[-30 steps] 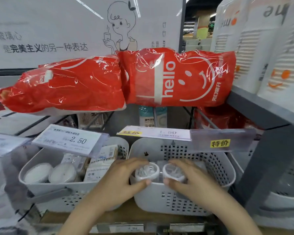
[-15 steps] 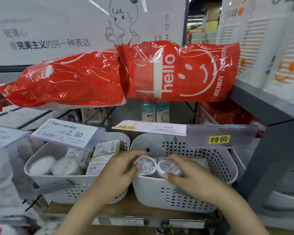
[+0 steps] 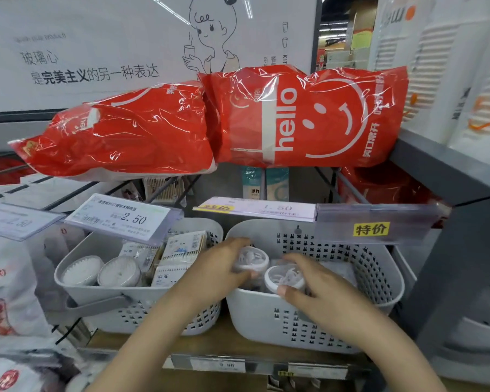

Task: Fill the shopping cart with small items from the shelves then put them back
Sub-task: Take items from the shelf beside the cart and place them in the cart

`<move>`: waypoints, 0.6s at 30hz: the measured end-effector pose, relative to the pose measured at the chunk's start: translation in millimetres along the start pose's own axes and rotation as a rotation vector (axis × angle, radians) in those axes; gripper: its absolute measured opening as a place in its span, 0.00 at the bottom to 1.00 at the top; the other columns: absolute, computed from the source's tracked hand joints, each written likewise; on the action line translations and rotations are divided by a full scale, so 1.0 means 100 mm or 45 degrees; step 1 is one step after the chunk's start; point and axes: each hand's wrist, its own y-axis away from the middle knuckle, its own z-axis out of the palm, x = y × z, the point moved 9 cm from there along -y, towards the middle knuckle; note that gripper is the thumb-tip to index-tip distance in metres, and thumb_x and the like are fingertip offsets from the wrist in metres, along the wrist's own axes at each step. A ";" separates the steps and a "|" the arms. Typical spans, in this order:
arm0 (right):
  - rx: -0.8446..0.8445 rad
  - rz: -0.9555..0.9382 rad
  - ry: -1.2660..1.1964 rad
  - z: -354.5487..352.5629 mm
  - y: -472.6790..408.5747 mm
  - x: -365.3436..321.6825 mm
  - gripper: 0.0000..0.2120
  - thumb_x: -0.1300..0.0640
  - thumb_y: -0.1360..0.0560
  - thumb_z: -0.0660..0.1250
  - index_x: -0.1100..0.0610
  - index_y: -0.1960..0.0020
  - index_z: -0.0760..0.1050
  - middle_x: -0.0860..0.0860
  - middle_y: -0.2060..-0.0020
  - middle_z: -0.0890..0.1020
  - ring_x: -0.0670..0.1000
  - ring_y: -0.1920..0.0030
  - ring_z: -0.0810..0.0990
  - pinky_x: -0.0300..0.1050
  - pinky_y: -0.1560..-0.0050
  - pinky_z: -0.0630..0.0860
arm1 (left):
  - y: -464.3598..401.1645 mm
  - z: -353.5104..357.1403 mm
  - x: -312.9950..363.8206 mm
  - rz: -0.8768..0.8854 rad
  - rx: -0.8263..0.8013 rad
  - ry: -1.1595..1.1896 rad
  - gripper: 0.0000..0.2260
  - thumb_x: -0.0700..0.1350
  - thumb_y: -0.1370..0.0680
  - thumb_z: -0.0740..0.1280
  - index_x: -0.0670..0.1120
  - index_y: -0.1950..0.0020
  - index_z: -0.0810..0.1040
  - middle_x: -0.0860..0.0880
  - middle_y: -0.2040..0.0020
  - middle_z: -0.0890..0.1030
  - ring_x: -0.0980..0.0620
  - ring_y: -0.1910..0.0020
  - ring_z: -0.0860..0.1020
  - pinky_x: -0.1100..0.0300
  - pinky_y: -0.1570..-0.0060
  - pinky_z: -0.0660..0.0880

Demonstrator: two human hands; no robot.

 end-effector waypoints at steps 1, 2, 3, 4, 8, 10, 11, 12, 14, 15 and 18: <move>0.009 0.006 0.000 0.00 0.00 0.01 0.20 0.41 0.22 0.59 0.40 0.32 0.60 0.36 0.41 0.69 0.41 0.52 0.78 0.45 0.43 0.73 | -0.03 0.02 -0.02 0.005 -0.038 0.001 0.27 0.49 0.26 0.70 0.52 0.28 0.67 0.55 0.31 0.72 0.56 0.34 0.71 0.59 0.35 0.67; 0.020 0.004 -0.004 -0.01 0.00 0.02 0.19 0.41 0.22 0.59 0.40 0.33 0.61 0.36 0.41 0.70 0.40 0.51 0.78 0.46 0.43 0.73 | -0.04 0.04 -0.04 0.015 -0.085 0.012 0.26 0.47 0.25 0.71 0.52 0.28 0.67 0.55 0.31 0.71 0.56 0.33 0.70 0.61 0.35 0.66; 0.025 -0.003 -0.012 -0.01 -0.01 0.02 0.18 0.41 0.22 0.60 0.40 0.34 0.62 0.36 0.40 0.70 0.41 0.49 0.77 0.47 0.42 0.73 | -0.04 0.04 -0.06 0.029 -0.135 0.031 0.26 0.45 0.25 0.70 0.52 0.28 0.68 0.55 0.30 0.71 0.58 0.33 0.69 0.64 0.35 0.65; 0.027 -0.014 -0.021 -0.01 -0.01 0.02 0.18 0.41 0.23 0.60 0.40 0.34 0.63 0.37 0.38 0.69 0.41 0.46 0.76 0.48 0.40 0.72 | -0.03 0.04 -0.06 0.048 -0.184 0.064 0.26 0.44 0.24 0.70 0.52 0.28 0.68 0.56 0.30 0.70 0.60 0.33 0.68 0.67 0.36 0.65; 0.026 -0.040 -0.012 0.00 -0.03 0.03 0.22 0.41 0.23 0.61 0.38 0.30 0.62 0.39 0.34 0.66 0.43 0.40 0.73 0.48 0.38 0.71 | 0.09 0.00 -0.01 0.066 -0.375 0.376 0.21 0.44 0.25 0.66 0.52 0.32 0.72 0.59 0.36 0.75 0.68 0.42 0.73 0.72 0.45 0.66; 0.026 -0.048 0.030 0.01 -0.02 0.02 0.26 0.41 0.23 0.60 0.38 0.27 0.57 0.38 0.29 0.62 0.44 0.34 0.69 0.49 0.34 0.69 | 0.13 0.00 0.01 0.067 -0.351 0.423 0.18 0.45 0.25 0.66 0.54 0.35 0.74 0.61 0.39 0.76 0.67 0.43 0.73 0.68 0.44 0.68; 0.025 -0.052 0.053 0.01 -0.02 0.01 0.27 0.41 0.22 0.59 0.37 0.26 0.54 0.37 0.27 0.60 0.45 0.31 0.67 0.49 0.33 0.68 | 0.13 0.00 0.02 0.084 -0.304 0.403 0.17 0.47 0.25 0.66 0.55 0.36 0.74 0.62 0.40 0.76 0.67 0.43 0.73 0.66 0.44 0.68; 0.022 -0.055 0.074 0.01 -0.01 0.00 0.29 0.40 0.22 0.59 0.37 0.25 0.52 0.36 0.26 0.58 0.44 0.30 0.66 0.48 0.32 0.66 | 0.14 0.00 0.02 0.104 -0.252 0.377 0.16 0.49 0.24 0.66 0.56 0.36 0.74 0.62 0.39 0.76 0.68 0.43 0.73 0.66 0.44 0.68; 0.028 -0.061 0.110 0.01 0.01 -0.03 0.30 0.39 0.23 0.59 0.37 0.25 0.50 0.36 0.26 0.56 0.43 0.29 0.64 0.47 0.31 0.65 | 0.16 0.01 0.04 0.120 -0.159 0.323 0.16 0.50 0.22 0.65 0.56 0.33 0.73 0.62 0.37 0.75 0.72 0.44 0.72 0.71 0.45 0.66; 0.037 -0.062 0.126 0.00 0.02 -0.04 0.30 0.38 0.23 0.58 0.38 0.25 0.50 0.36 0.26 0.56 0.43 0.29 0.64 0.47 0.31 0.65 | 0.17 0.01 0.05 0.125 -0.123 0.301 0.18 0.51 0.21 0.64 0.56 0.31 0.71 0.63 0.35 0.73 0.72 0.41 0.70 0.71 0.42 0.66; 0.068 -0.066 0.168 0.00 0.01 -0.05 0.31 0.36 0.23 0.57 0.40 0.25 0.50 0.36 0.26 0.55 0.42 0.28 0.62 0.46 0.32 0.65 | 0.17 0.01 0.04 0.137 -0.081 0.246 0.21 0.55 0.21 0.63 0.56 0.29 0.68 0.62 0.32 0.71 0.66 0.34 0.67 0.63 0.35 0.66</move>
